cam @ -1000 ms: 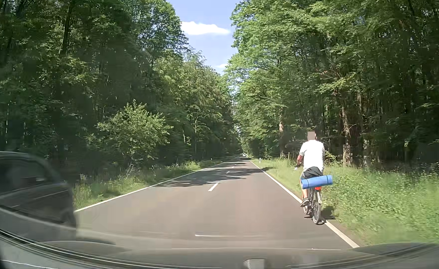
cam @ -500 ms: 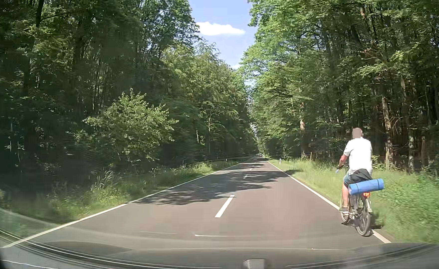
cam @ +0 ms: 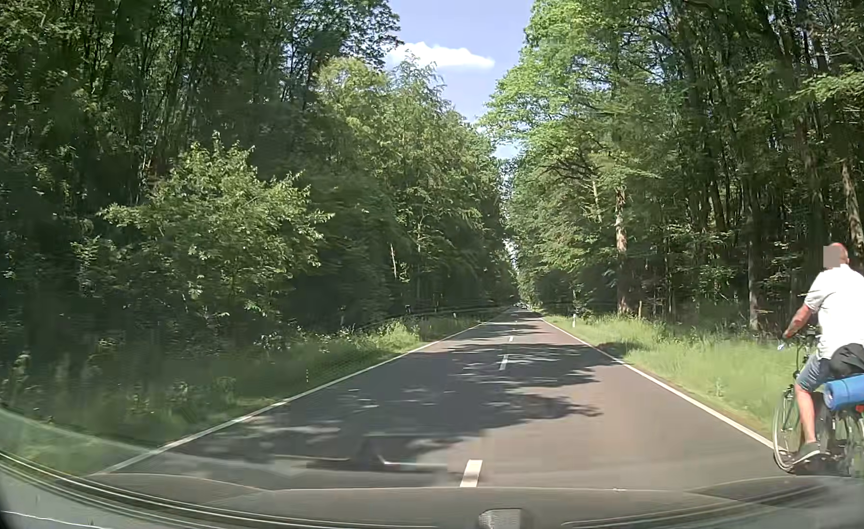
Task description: Follow the waypoints while adhering to traffic rules and regulations
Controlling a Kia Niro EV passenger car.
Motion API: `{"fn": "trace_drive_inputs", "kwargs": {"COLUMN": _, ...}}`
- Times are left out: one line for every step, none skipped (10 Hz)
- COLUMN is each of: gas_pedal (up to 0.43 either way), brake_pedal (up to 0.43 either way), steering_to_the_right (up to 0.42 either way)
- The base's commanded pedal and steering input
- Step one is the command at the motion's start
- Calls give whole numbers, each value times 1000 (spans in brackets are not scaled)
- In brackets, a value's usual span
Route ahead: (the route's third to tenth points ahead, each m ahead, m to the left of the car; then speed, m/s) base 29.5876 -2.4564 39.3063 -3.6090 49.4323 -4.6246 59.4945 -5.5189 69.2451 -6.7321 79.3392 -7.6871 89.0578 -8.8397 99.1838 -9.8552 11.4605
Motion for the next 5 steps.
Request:
{"fn": "trace_drive_inputs", "kwargs": {"gas_pedal": 358, "brake_pedal": 37, "steering_to_the_right": 23}}
{"fn": "trace_drive_inputs", "kwargs": {"gas_pedal": 358, "brake_pedal": 30, "steering_to_the_right": 26}}
{"fn": "trace_drive_inputs", "kwargs": {"gas_pedal": 358, "brake_pedal": 30, "steering_to_the_right": 28}}
{"fn": "trace_drive_inputs", "kwargs": {"gas_pedal": 358, "brake_pedal": 30, "steering_to_the_right": 30}}
{"fn": "trace_drive_inputs", "kwargs": {"gas_pedal": 358, "brake_pedal": 30, "steering_to_the_right": 31}}
